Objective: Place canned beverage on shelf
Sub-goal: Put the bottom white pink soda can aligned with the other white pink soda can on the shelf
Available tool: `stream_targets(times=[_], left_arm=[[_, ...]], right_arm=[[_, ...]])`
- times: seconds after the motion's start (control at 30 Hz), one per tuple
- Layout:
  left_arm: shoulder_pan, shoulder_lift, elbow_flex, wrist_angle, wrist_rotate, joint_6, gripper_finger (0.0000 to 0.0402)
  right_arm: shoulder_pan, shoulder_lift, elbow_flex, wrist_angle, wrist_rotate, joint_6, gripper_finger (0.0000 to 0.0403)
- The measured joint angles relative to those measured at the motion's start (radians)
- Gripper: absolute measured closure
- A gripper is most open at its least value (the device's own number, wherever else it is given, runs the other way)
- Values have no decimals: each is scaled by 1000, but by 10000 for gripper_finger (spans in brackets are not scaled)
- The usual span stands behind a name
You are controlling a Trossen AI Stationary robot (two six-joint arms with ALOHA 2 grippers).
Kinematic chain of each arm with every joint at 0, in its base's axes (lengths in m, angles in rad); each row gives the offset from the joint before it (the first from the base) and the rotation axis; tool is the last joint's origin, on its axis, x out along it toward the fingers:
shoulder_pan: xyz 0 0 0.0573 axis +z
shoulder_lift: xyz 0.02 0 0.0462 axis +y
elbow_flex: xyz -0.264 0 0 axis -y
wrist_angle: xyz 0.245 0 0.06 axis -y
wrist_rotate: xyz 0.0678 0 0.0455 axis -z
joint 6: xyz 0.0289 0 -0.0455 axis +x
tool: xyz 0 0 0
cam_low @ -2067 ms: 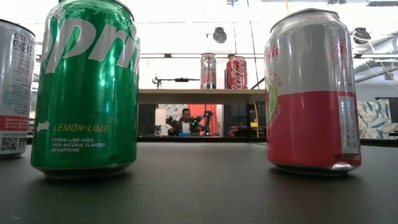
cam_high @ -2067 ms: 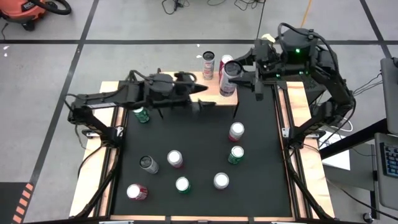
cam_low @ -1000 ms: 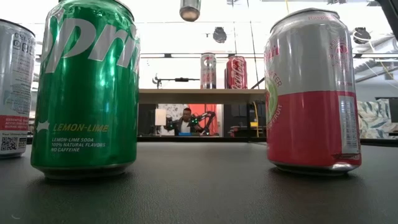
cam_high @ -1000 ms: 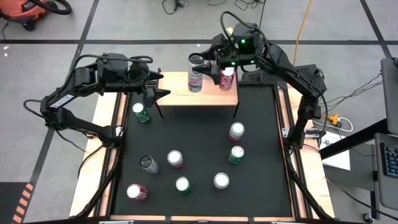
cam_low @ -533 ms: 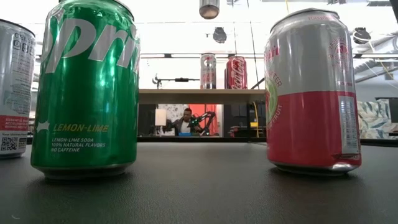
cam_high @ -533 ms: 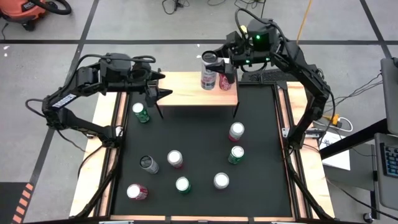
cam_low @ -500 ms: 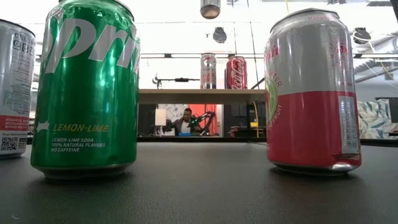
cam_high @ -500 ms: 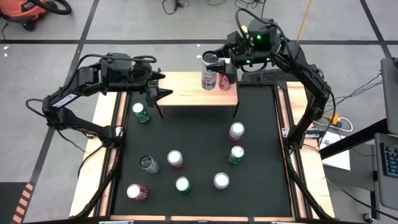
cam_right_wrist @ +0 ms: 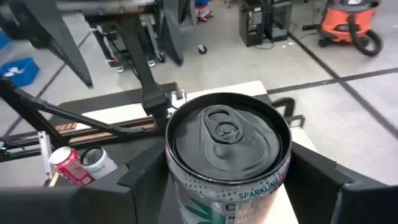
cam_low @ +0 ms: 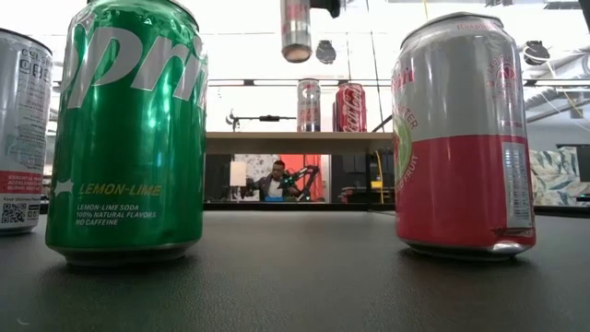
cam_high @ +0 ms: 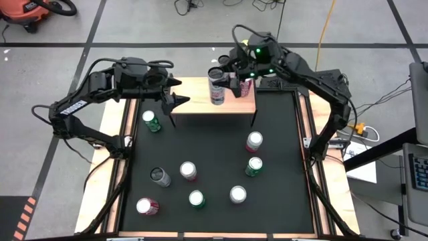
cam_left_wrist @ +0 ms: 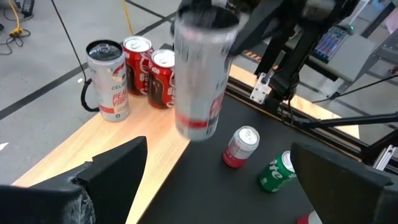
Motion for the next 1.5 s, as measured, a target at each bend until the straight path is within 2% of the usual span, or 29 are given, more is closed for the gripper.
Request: stream_targets(times=[0.2,0.4,0.57,0.83,1.27,1.4,1.5], left_arm=[[5,2,0,-1,0,1,2],[36,1,0,-3,-2,4,2],[59,1,0,-3,-2,35,2],[99,1,0,-2,29,60,2],[133,6,0,4,80,83,2],[161,7,0,5,111,83,2],[183,9,0,5,130,83,2]], right_arm=[[-2,0,-154,215,-22,73,154],[-2,0,-309,459,3,146,154],[-10,0,-392,587,6,145,154],[-30,-31,-400,567,-25,92,154],[-127,-234,-398,291,-24,76,167],[-126,-294,-483,279,-25,102,168],[-120,-348,-601,384,-23,153,168]])
